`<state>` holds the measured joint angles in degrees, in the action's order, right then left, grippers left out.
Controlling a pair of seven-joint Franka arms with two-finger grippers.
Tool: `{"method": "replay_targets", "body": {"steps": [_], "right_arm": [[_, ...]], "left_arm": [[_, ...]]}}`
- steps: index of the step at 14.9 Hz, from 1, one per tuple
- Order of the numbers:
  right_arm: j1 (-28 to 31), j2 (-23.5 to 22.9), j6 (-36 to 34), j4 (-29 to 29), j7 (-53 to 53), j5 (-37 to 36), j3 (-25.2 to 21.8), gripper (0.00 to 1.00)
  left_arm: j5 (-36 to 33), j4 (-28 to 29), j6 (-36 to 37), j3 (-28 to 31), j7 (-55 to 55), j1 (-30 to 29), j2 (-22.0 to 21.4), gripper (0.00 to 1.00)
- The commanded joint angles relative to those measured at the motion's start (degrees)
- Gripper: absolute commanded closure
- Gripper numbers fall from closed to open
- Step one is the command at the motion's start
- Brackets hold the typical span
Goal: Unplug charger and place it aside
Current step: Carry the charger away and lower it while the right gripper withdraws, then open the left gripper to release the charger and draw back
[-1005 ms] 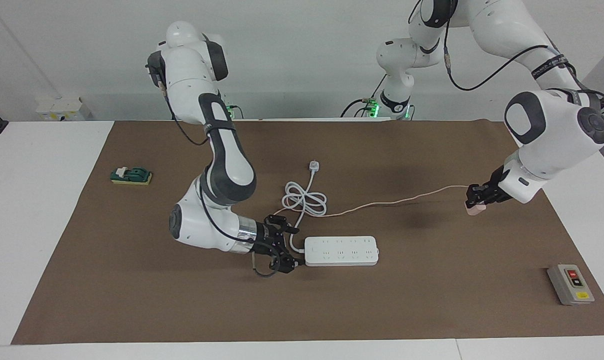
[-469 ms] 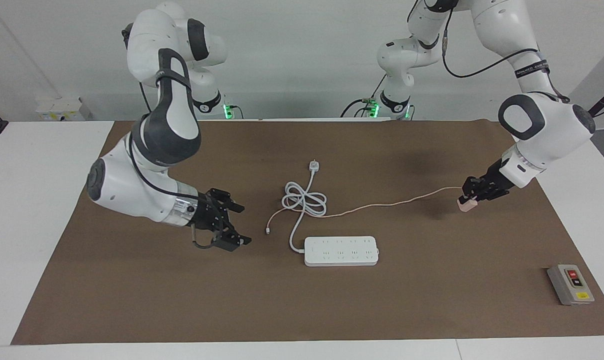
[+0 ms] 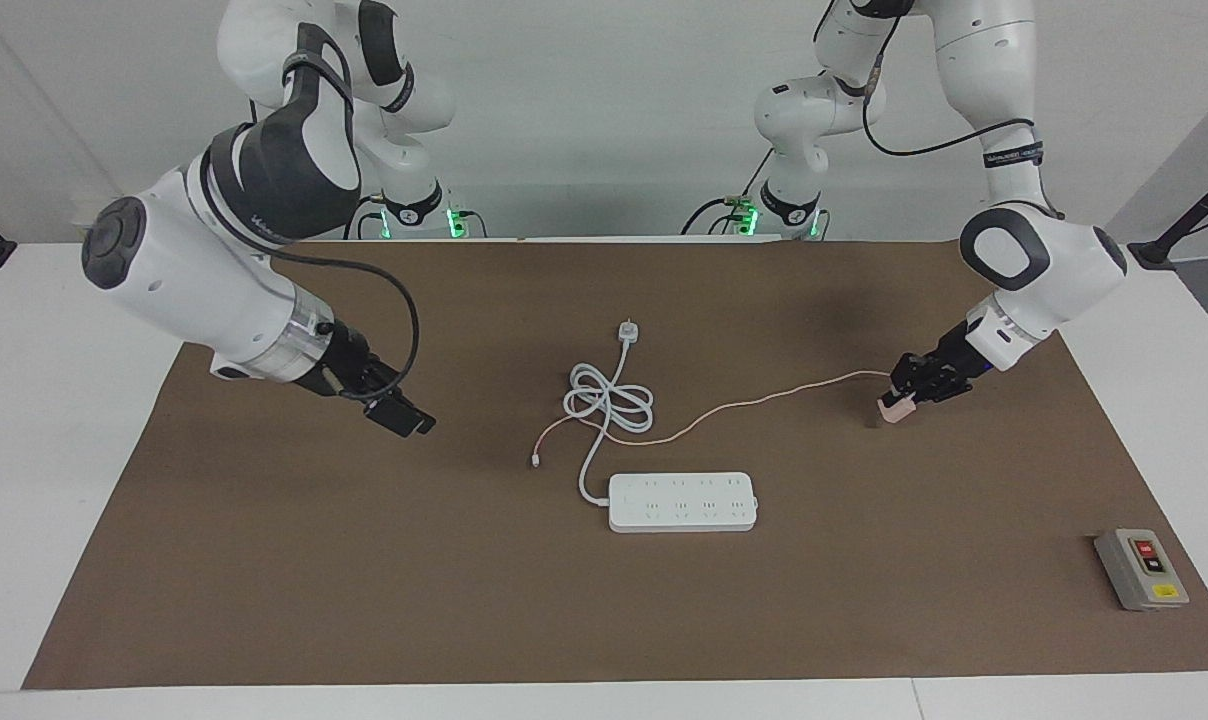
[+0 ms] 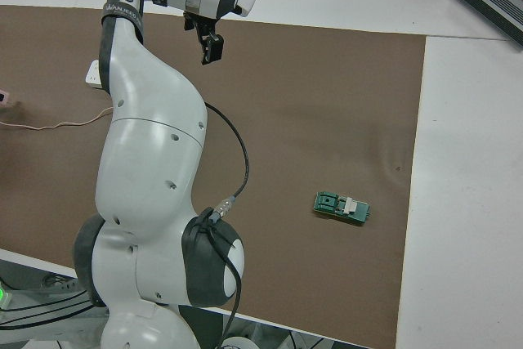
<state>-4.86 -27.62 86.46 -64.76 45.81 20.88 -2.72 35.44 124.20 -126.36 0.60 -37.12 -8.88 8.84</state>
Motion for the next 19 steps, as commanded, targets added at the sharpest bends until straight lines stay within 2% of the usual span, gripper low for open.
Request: {"method": "replay_targets", "body": {"steps": [1, 5, 6, 7, 9, 12, 15, 17, 19], "right_arm": [[0.6, 4.2, -1.6, -2.8, -14.0, -6.5, 0.2, 0.00], [2.8, 8.0, -4.7, -2.9, -29.9, -10.4, 0.1, 0.00], [3.3, 8.9, -4.9, -2.9, -32.9, -12.3, 0.1, 0.00], [3.3, 9.9, -5.2, -3.0, -37.0, -14.7, 0.2, 0.00], [3.4, 12.4, -5.2, -4.1, -44.3, -17.4, 0.2, 0.00], [3.7, 17.8, -4.6, -8.8, -50.4, -20.3, 0.2, 0.00], [3.7, 25.5, -2.5, -17.0, -51.9, -22.1, 0.3, 0.00], [4.0, 29.2, -0.8, -21.8, -52.0, -22.1, 0.3, 0.00], [5.1, 30.6, -0.4, -23.6, -52.8, -22.1, 0.5, 0.00]], "left_arm": [[1.7, 3.5, -1.7, -0.4, -2.4, -0.9, -2.6, 1.00], [1.7, 3.7, -2.4, -0.4, -4.9, -1.3, -2.0, 0.99], [1.7, 3.6, -2.4, -0.4, -5.4, -1.8, -1.4, 0.43], [1.7, 3.4, -2.5, -0.4, -5.6, -2.6, -0.9, 0.00], [1.7, 3.0, -2.6, -0.3, -6.8, -2.9, -0.7, 0.00], [1.7, 1.1, -2.2, -0.2, -8.1, -3.2, -0.6, 0.00], [-0.2, -0.6, -1.3, 0.1, -7.4, -3.1, -2.9, 0.00], [-4.9, -1.6, 0.7, 0.3, -1.9, -3.1, -5.5, 0.00], [-11.9, -6.4, 6.5, 0.3, 7.7, -2.5, -6.6, 0.00]]}}
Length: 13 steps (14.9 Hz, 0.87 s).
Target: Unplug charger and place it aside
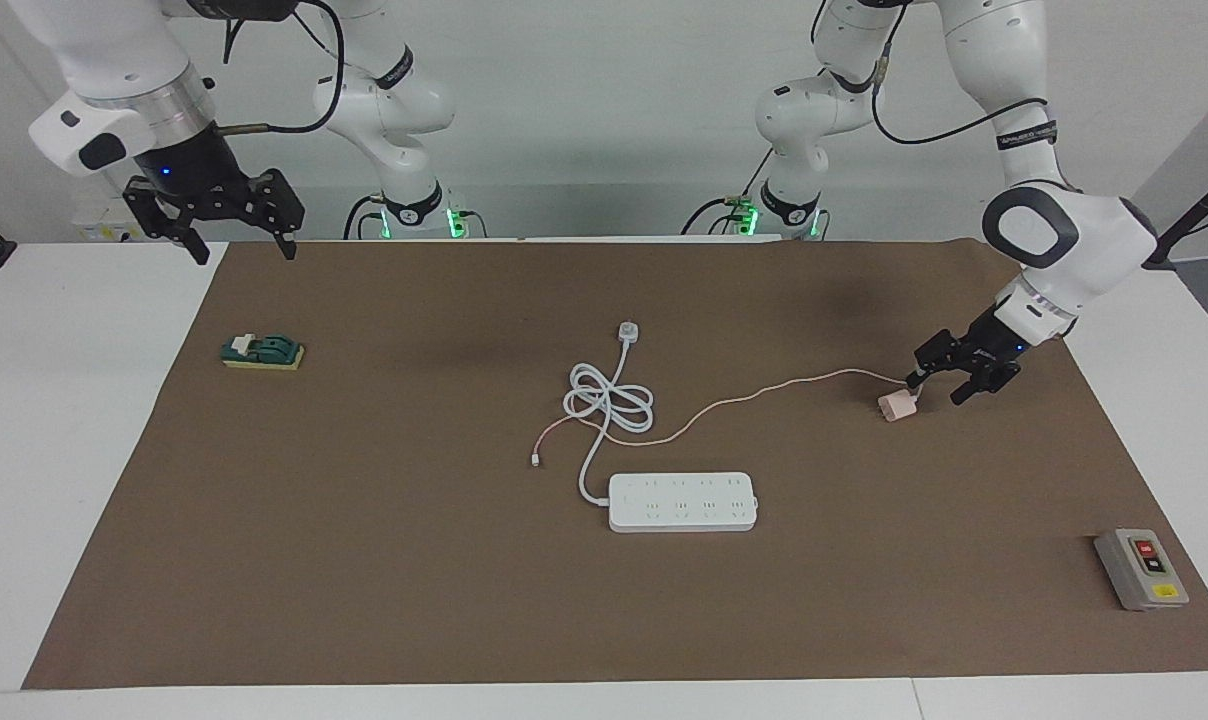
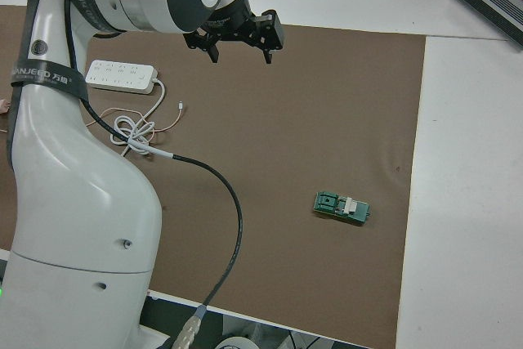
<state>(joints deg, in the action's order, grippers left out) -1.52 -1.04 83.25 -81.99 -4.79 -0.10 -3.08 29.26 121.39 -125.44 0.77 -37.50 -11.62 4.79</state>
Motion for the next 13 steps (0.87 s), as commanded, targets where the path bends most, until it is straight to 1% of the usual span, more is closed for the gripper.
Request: {"method": "replay_targets", "body": {"steps": [1, 3, 5, 7, 8, 11, 12, 13], "right_arm": [[2.3, 4.3, 2.8, -6.6, -3.4, -1.1, 1.0, 0.00], [2.9, 4.3, 2.5, -6.9, -4.2, -1.1, 1.1, 0.00], [2.9, 5.2, 2.6, -8.9, -4.0, -1.0, 1.0, 0.00], [2.8, 5.8, 3.7, -10.7, -3.7, -1.0, 1.0, 0.00], [2.8, 6.1, 4.4, -11.3, -3.7, -1.0, 1.0, 0.00], [2.8, 6.0, 4.5, -11.6, -3.4, -1.0, 1.0, 0.00], [2.9, 6.0, 4.5, -11.5, -3.5, -1.0, 1.0, 0.00], [2.9, 6.0, 4.5, -11.5, -3.6, -1.0, 1.0, 0.00]], "left_arm": [[-9.4, -7.1, 9.4, -0.2, 14.5, 0.6, -2.6, 0.00], [-15.5, -12.6, 15.3, -0.4, 25.2, 3.3, -2.7, 0.00], [-19.4, -16.3, 18.8, -0.3, 34.6, 6.5, -3.3, 0.00], [-23.0, -17.8, 21.7, -0.4, 40.5, 9.4, -4.6, 0.00], [-24.0, -18.7, 24.5, -0.5, 43.6, 10.6, -5.7, 0.00], [-25.8, -25.5, 35.5, -0.9, 44.9, 11.5, -6.3, 0.00], [-25.8, -25.8, 37.4, -0.9, 45.0, 11.5, -6.7, 0.00], [-25.9, -25.2, 37.8, -0.9, 44.9, 11.6, -8.2, 0.00]]}}
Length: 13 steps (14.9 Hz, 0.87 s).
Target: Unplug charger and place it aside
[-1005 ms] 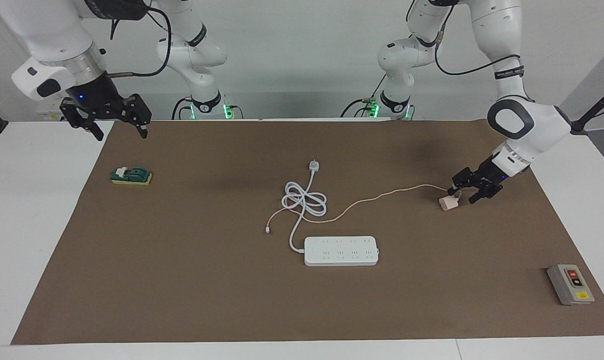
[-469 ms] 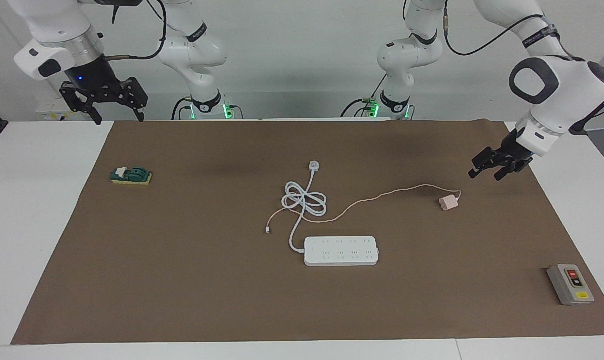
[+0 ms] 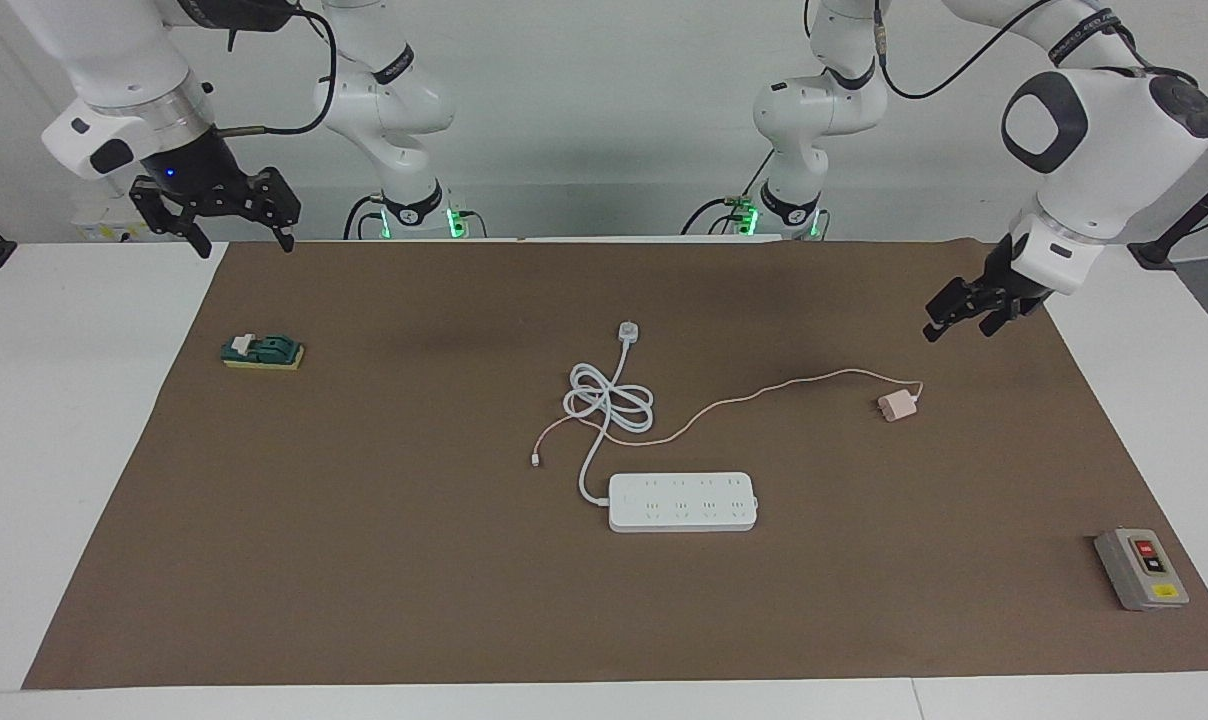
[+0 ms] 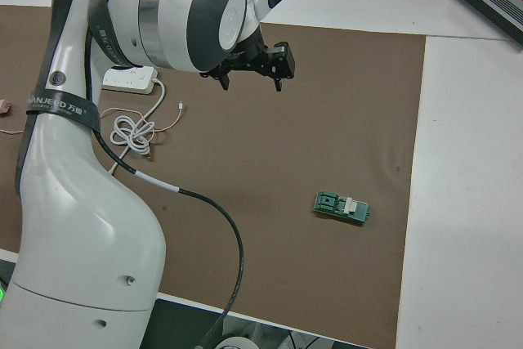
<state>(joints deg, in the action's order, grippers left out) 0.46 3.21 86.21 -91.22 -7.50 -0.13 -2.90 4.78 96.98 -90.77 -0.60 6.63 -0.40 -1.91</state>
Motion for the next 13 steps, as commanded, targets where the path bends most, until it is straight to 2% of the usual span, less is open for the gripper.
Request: {"method": "replay_targets", "body": {"steps": [1, 4, 9, 13], "right_arm": [[0.9, 1.8, 1.5, -2.3, -0.8, -0.9, 0.8, 0.00], [0.9, 1.9, 1.5, -2.2, -0.8, -0.9, 0.8, 0.00], [0.7, 2.0, 1.2, -2.2, -0.8, -0.9, 0.8, 0.00], [0.9, 2.0, 0.9, -2.1, -0.9, -0.6, 0.8, 0.00]], "left_arm": [[-1.4, 0.5, 3.0, 0.5, 0.2, 0.4, -2.4, 0.00], [-2.1, 4.8, 1.5, 0.4, -0.1, 1.3, -4.8, 0.00], [-2.4, 4.2, 1.0, -0.1, -0.2, 3.9, -2.7, 0.00], [-3.3, 5.9, -5.2, -0.2, -0.3, 5.1, -2.8, 0.00]]}}
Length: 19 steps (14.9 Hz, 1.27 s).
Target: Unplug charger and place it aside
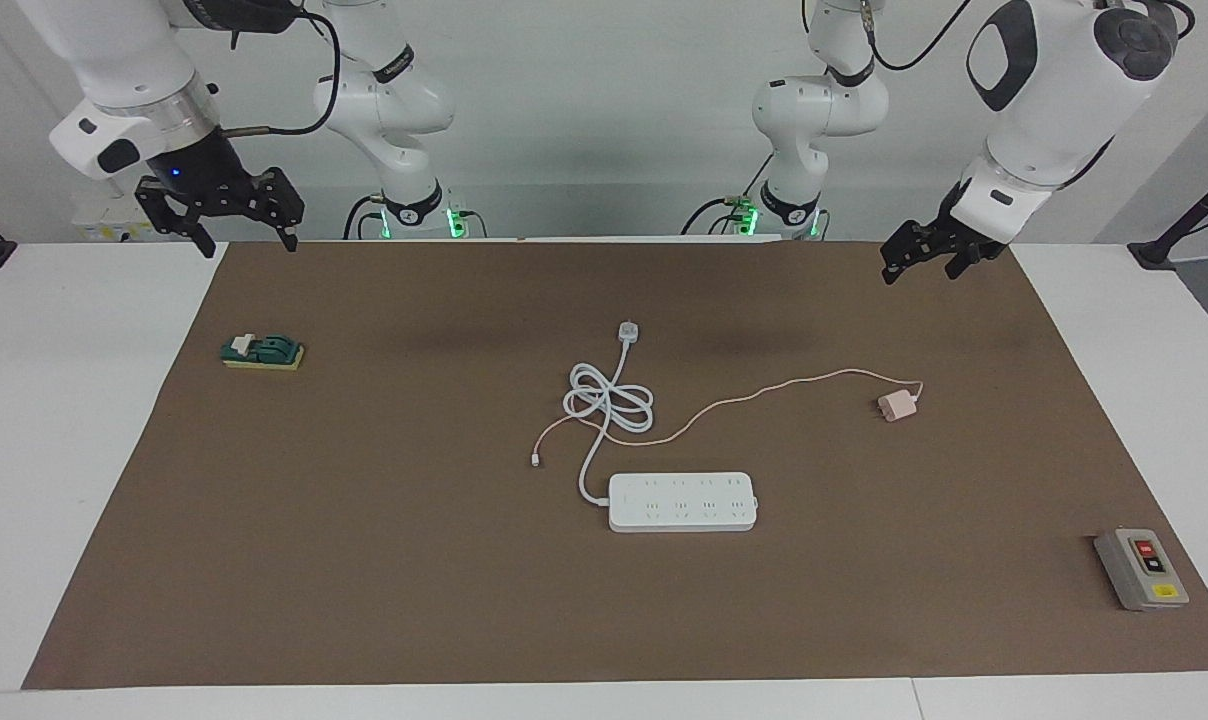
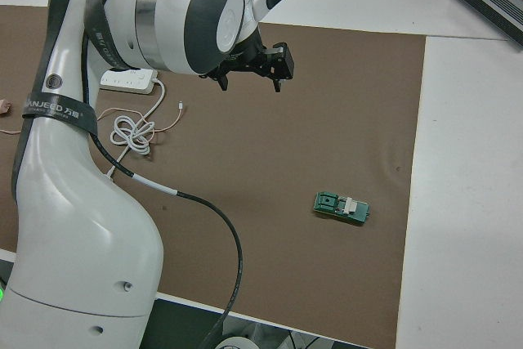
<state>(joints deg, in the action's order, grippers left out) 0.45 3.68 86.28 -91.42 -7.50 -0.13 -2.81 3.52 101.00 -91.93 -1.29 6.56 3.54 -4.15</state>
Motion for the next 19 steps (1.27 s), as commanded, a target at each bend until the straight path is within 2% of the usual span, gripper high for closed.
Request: {"method": "replay_targets", "body": {"steps": [1, 4, 15, 19], "right_arm": [[0.9, 1.5, 0.7, -2.0, -0.9, -0.6, 0.7, 0.00], [0.5, 1.5, 0.7, -1.9, -0.8, -0.7, 0.7, 0.00], [0.4, 2.0, 1.1, -3.1, -0.8, -0.6, 0.7, 0.00], [0.4, 2.4, 1.1, -3.7, -0.7, -0.6, 0.7, 0.00]], "left_arm": [[-3.3, 1.9, -5.7, 0.4, -2.0, 1.1, -0.7, 0.00], [-4.2, 1.6, -7.4, 0.5, -11.8, 0.6, -1.1, 0.00], [-4.0, 1.6, -5.9, 0.7, -9.2, 0.1, -1.1, 0.00], [-3.5, -1.2, -2.2, 0.8, -8.2, 0.1, -0.4, 0.00]]}}
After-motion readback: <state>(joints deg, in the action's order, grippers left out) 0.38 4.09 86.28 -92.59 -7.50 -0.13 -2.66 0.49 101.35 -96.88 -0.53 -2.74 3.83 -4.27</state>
